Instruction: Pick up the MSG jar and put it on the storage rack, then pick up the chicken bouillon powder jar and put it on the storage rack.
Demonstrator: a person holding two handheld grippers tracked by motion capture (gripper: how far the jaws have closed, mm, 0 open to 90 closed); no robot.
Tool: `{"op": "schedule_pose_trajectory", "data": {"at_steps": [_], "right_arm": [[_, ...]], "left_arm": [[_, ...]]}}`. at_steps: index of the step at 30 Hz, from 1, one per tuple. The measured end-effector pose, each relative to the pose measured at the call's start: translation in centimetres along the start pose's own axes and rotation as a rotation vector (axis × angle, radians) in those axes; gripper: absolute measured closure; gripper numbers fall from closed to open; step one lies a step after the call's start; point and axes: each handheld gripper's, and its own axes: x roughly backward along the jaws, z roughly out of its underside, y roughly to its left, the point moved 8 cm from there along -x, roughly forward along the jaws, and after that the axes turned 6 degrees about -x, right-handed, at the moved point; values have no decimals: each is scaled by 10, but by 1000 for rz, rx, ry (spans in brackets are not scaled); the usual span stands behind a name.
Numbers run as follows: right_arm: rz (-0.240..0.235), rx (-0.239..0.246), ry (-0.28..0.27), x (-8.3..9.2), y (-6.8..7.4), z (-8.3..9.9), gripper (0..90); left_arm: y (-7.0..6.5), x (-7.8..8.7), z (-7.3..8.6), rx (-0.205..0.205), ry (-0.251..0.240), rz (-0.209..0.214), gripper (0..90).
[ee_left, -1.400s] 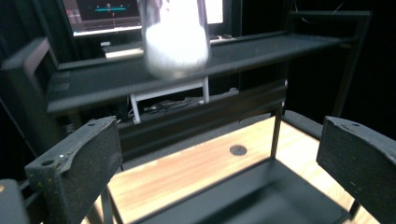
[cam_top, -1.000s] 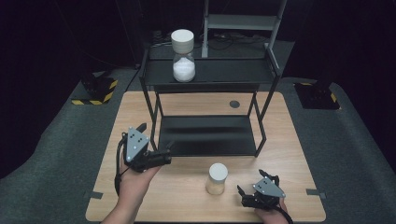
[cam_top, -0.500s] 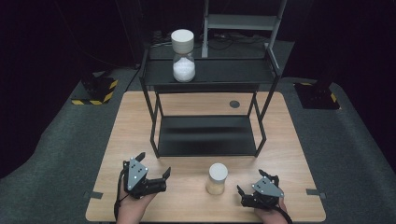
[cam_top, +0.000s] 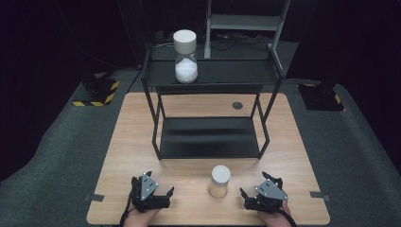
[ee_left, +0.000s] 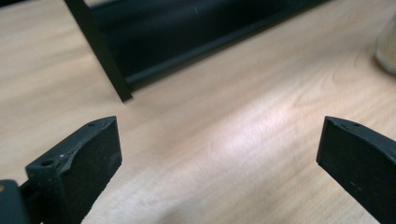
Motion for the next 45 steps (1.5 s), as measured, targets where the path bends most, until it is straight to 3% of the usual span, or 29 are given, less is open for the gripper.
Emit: {"op": "schedule_pose_trajectory", "data": {"at_steps": [6,12,17,28,45], "right_arm": [[-2,0,-5,0,0,0,2],[-8,4,-11,1,-1,1,2],[-8,-21,-22,2,-3,2,2],[4,-9,-47,5,-1,4,2],[-31,-11,-174,30,5,-15,2]], "left_arm": [[-9,-4,-3,-87,52,-19,4],[-14,-6,-5,-136,71,-21,13],[-16,-5,-4,-147,60,-23,13],[-16,-4,-3,-171,47,-4,13],[-13,-4,-3,-162,43,16,13]]}}
